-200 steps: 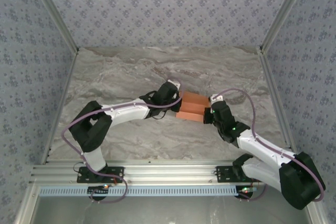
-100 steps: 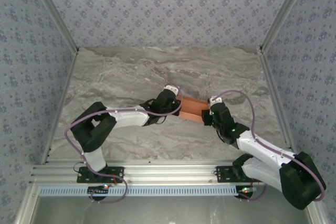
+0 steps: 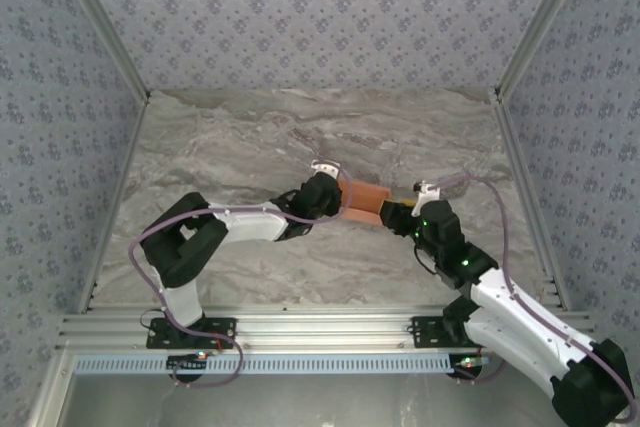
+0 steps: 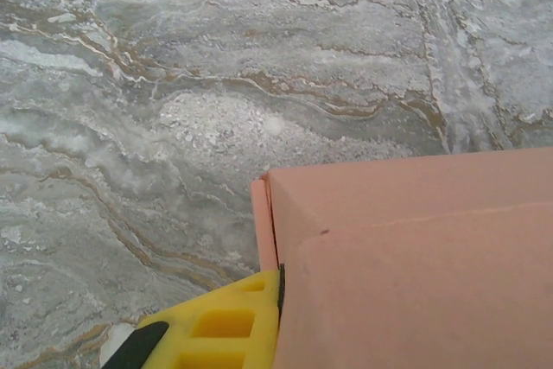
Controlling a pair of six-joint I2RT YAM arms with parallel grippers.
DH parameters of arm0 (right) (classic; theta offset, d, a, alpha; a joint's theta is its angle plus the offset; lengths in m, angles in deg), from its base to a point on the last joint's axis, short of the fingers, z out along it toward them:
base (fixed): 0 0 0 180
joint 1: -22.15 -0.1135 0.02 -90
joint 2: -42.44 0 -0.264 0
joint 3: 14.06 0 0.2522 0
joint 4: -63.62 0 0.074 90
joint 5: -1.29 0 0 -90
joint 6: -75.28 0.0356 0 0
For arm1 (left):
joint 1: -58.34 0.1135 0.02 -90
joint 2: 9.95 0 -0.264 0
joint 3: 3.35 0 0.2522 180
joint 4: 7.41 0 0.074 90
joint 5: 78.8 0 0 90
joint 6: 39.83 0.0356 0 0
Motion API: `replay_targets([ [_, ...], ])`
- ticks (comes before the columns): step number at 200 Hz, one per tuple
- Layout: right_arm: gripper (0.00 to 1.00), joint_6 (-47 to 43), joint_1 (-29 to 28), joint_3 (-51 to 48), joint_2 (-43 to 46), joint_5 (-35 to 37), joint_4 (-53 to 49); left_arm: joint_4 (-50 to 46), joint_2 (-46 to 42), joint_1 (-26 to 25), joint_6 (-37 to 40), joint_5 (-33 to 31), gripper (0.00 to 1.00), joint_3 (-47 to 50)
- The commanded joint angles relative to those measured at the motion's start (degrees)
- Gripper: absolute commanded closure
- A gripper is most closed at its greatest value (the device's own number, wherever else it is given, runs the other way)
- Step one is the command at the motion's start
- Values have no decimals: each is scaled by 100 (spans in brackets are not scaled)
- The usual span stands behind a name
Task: Fold the paper box
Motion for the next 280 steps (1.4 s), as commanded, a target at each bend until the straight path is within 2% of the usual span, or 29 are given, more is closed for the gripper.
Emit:
replay_targets([
  [1, 38, 973, 187, 206, 162, 245, -631, -261, 253, 77, 70, -234, 90, 50],
  [21, 32, 1445, 702, 580, -61, -299, -911, -43, 219, 112, 91, -146, 89, 167],
  [44, 26, 1879, 1221, 1156, -661, -976, -1246, 477, 109, 147, 193, 390, 80, 395],
  [50, 25, 1925, 1288, 1348, -854, -1029, -1361, 573, 91, 147, 193, 502, 77, 429],
  [85, 23, 1463, 1324, 2317, -2031, -913, -1697, 569, 157, 147, 81, 760, 72, 357],
  [105, 25, 1053, 1326, 2729, -2726, -717, -1831, 718, 55, 147, 19, 1018, 54, 493],
  [127, 29, 610, 1292, 3009, -3346, -493, -1849, 696, -249, 145, -64, 1126, 49, 696],
  [137, 30, 462, 1239, 3061, -3555, -365, -1842, 737, -419, 145, -109, 1194, 43, 851],
  [149, 30, 346, 1158, 3040, -3758, -224, -1772, 791, -651, 143, -155, 1343, 35, 1059],
  [163, 30, 346, 1045, 2982, -3937, -67, -1676, 765, -961, 147, -253, 1379, 20, 1322],
  [180, 30, 76, 897, 2870, -4129, 133, -1608, 497, -1370, 138, -517, 1129, 11, 1603],
  [189, 31, 30, 831, 2760, -4219, 190, -1534, 403, -1608, 130, -569, 1164, 7, 1746],
  [194, 31, 17, 789, 2698, -4278, 208, -1470, 403, -1749, 130, -527, 1244, 1, 1842],
  [227, 32, -33, 649, 2407, -4629, 430, -1257, 310, -2890, 125, -448, 1260, 1, 2390],
  [246, 34, -144, 618, 2343, -4760, 439, -1156, -122, -3488, 162, -41, 1130, 1, 2215],
  [262, 34, -244, 563, 2301, -4816, 528, -1111, -321, -3406, 324, 461, 1192, 1, 1820],
  [280, 34, -270, 565, 2318, -4804, 506, -1131, -1039, -2696, 714, 343, 1527, 1, 1048],
])
